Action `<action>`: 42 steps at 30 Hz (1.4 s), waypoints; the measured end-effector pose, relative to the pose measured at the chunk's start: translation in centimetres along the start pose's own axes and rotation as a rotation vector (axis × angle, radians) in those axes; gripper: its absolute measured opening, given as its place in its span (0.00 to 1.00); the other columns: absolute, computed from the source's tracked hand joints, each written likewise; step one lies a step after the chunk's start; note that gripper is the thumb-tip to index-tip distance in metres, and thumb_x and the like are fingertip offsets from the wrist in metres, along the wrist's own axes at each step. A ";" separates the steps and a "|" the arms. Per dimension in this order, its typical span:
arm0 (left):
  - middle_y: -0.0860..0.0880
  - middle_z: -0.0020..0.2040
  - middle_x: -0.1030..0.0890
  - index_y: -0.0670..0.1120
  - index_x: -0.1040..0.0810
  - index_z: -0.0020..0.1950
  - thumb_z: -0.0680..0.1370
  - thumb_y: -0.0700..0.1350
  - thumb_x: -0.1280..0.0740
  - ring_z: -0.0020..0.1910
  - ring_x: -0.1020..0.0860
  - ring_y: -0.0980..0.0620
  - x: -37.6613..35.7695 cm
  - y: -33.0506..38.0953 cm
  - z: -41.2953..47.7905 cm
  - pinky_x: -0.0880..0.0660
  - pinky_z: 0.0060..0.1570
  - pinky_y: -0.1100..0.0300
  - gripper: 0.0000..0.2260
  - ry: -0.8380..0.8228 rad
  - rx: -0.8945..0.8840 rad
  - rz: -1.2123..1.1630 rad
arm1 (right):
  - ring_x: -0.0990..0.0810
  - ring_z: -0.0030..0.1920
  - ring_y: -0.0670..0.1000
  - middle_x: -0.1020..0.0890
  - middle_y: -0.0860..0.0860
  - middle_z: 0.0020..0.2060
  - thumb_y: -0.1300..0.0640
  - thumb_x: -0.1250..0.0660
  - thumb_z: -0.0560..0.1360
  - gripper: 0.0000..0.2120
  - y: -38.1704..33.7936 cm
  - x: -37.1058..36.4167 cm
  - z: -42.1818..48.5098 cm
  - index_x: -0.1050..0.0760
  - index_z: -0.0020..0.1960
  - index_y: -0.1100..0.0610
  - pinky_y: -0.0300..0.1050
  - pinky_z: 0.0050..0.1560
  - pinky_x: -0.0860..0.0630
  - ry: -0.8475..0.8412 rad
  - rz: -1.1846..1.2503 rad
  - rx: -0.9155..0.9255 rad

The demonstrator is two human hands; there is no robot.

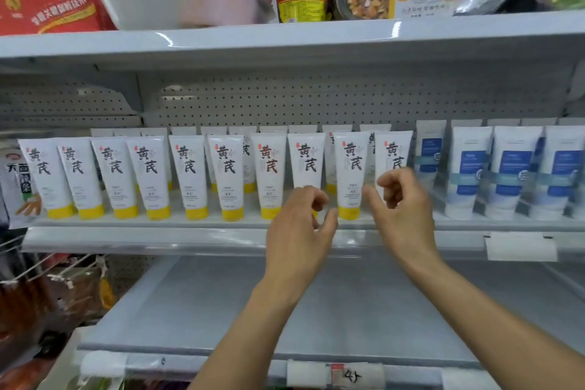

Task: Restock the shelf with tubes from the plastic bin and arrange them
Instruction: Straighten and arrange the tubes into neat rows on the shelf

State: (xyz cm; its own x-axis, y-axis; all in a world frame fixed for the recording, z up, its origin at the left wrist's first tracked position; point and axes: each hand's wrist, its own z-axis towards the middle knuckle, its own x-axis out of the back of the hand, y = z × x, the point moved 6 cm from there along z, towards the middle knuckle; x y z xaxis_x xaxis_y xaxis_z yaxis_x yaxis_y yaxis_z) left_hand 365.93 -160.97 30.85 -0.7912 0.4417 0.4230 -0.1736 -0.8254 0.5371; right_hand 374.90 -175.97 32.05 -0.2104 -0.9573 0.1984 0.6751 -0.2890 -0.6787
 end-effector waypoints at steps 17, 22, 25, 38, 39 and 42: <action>0.46 0.64 0.29 0.59 0.27 0.68 0.78 0.51 0.39 0.61 0.26 0.45 -8.9 1.7 1.6 0.29 0.60 0.52 0.17 -0.295 0.124 0.325 | 0.22 0.57 0.58 0.22 0.53 0.58 0.46 0.30 0.71 0.25 6.1 -0.2 3.5 0.33 0.62 0.55 0.52 0.51 0.24 -0.360 -0.376 -0.120; 0.46 0.64 0.28 0.57 0.26 0.68 0.78 0.53 0.38 0.58 0.24 0.45 -8.8 1.3 1.4 0.28 0.59 0.54 0.18 -0.306 0.097 0.315 | 0.22 0.58 0.59 0.22 0.54 0.60 0.49 0.31 0.72 0.24 6.2 0.0 3.5 0.34 0.63 0.56 0.53 0.52 0.23 -0.361 -0.389 -0.121; 0.47 0.63 0.27 0.57 0.25 0.67 0.77 0.53 0.38 0.58 0.24 0.47 -8.3 1.2 1.4 0.28 0.59 0.56 0.18 -0.295 0.080 0.274 | 0.22 0.57 0.59 0.21 0.54 0.59 0.48 0.31 0.72 0.24 6.2 0.1 3.4 0.34 0.62 0.56 0.52 0.51 0.23 -0.354 -0.405 -0.122; 0.49 0.61 0.26 0.58 0.24 0.65 0.77 0.55 0.36 0.59 0.25 0.49 -7.9 1.1 1.5 0.27 0.59 0.55 0.16 -0.355 0.038 0.233 | 0.21 0.56 0.59 0.21 0.55 0.58 0.50 0.31 0.72 0.23 5.7 0.4 3.0 0.35 0.61 0.56 0.53 0.50 0.22 -0.370 -0.391 -0.140; 0.48 0.61 0.27 0.57 0.24 0.65 0.77 0.54 0.36 0.59 0.25 0.48 -7.9 1.2 1.4 0.27 0.59 0.55 0.16 -0.363 0.033 0.230 | 0.21 0.56 0.59 0.21 0.55 0.58 0.50 0.30 0.72 0.23 5.7 0.4 2.9 0.35 0.61 0.56 0.52 0.50 0.23 -0.373 -0.388 -0.138; 0.48 0.62 0.27 0.56 0.25 0.66 0.78 0.53 0.36 0.60 0.25 0.48 -7.9 1.2 1.4 0.27 0.60 0.54 0.17 -0.376 0.010 0.241 | 0.21 0.56 0.59 0.21 0.56 0.58 0.51 0.31 0.73 0.22 5.5 0.6 2.7 0.35 0.61 0.57 0.51 0.50 0.23 -0.373 -0.403 -0.127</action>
State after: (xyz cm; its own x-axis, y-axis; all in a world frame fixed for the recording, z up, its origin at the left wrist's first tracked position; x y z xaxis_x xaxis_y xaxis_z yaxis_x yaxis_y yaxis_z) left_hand 372.76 -164.96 29.18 -0.5396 0.3359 0.7720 -0.0033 -0.9178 0.3970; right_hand 380.40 -178.18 30.36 -0.1539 -0.7161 0.6808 0.4980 -0.6513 -0.5725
